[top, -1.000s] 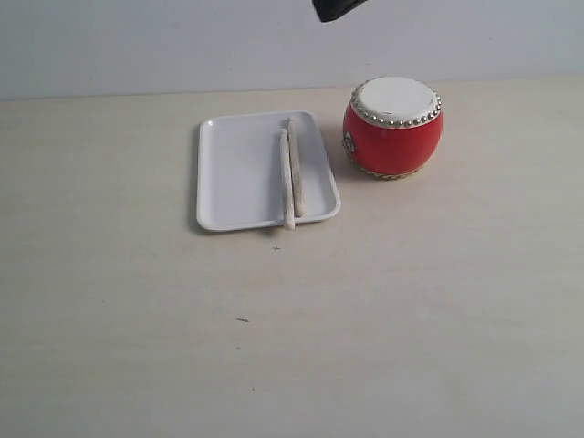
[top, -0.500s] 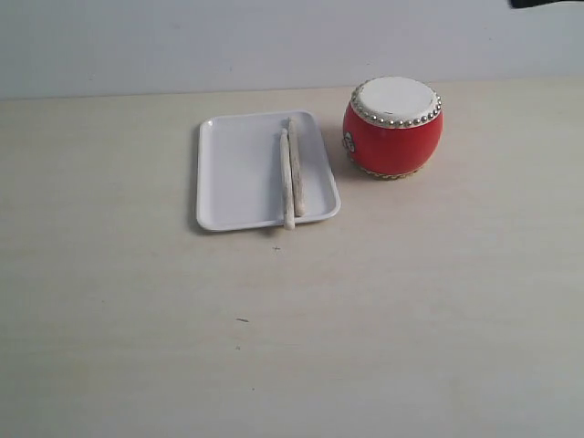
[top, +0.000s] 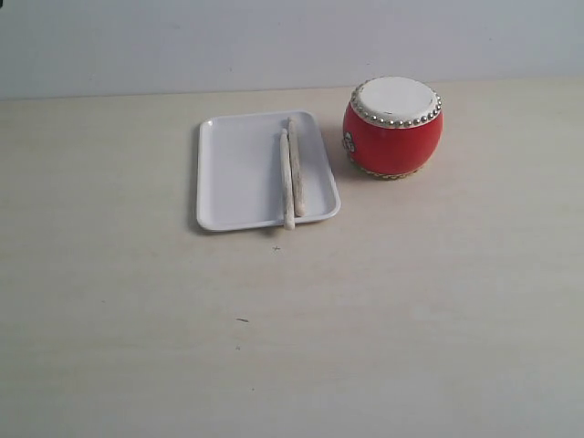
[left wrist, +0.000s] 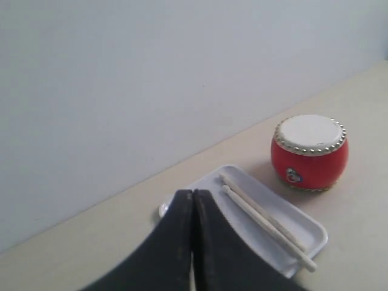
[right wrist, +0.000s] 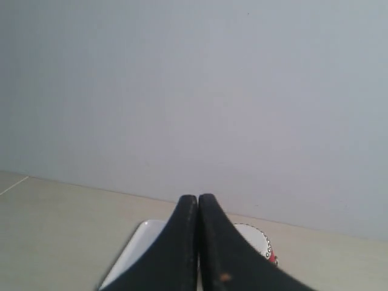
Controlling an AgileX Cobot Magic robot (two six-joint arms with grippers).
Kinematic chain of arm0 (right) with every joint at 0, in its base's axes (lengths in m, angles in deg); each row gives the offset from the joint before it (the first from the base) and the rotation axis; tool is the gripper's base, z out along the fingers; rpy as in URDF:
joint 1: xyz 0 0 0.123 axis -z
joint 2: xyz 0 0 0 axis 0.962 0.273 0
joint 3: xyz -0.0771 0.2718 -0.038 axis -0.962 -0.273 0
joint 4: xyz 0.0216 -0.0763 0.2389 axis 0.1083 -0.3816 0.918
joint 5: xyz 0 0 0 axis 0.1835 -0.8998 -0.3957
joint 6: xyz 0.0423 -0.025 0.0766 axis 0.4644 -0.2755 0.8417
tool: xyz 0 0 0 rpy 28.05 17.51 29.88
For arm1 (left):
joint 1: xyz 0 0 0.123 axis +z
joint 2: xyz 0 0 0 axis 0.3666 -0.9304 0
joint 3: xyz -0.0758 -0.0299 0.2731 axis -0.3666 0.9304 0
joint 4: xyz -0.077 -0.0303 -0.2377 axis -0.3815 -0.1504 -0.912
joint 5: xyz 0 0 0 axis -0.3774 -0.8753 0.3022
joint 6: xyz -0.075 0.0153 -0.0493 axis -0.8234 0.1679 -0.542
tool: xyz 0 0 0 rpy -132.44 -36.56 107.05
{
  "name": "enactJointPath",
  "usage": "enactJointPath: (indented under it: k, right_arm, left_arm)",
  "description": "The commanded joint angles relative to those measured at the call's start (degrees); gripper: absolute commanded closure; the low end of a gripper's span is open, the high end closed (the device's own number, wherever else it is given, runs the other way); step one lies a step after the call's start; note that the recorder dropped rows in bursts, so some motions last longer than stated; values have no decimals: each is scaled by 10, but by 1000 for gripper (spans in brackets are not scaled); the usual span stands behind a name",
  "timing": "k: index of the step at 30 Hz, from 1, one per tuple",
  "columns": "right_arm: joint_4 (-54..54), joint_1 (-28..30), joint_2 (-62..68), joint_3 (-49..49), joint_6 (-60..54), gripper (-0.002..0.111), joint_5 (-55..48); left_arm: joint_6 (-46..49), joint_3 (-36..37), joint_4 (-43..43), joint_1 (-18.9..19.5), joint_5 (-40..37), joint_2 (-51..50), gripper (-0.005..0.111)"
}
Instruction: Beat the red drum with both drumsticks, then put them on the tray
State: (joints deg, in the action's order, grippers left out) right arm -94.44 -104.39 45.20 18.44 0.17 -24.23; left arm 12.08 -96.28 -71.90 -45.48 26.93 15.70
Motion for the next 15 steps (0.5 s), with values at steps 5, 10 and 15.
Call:
enactJointPath:
  k: [5,10,15]
  right_arm:
    - [11,2,-9,-2,1,108,8]
    - [11,2,-9,-2,1,108,8]
    - [11,2,-9,-2,1,108,8]
  left_arm:
    - [-7,-2,-1,-11,-19,1,107]
    - [-5,-2,-1,-11,-21,1,107]
    - [20,-2,88,-11,-21,1,107]
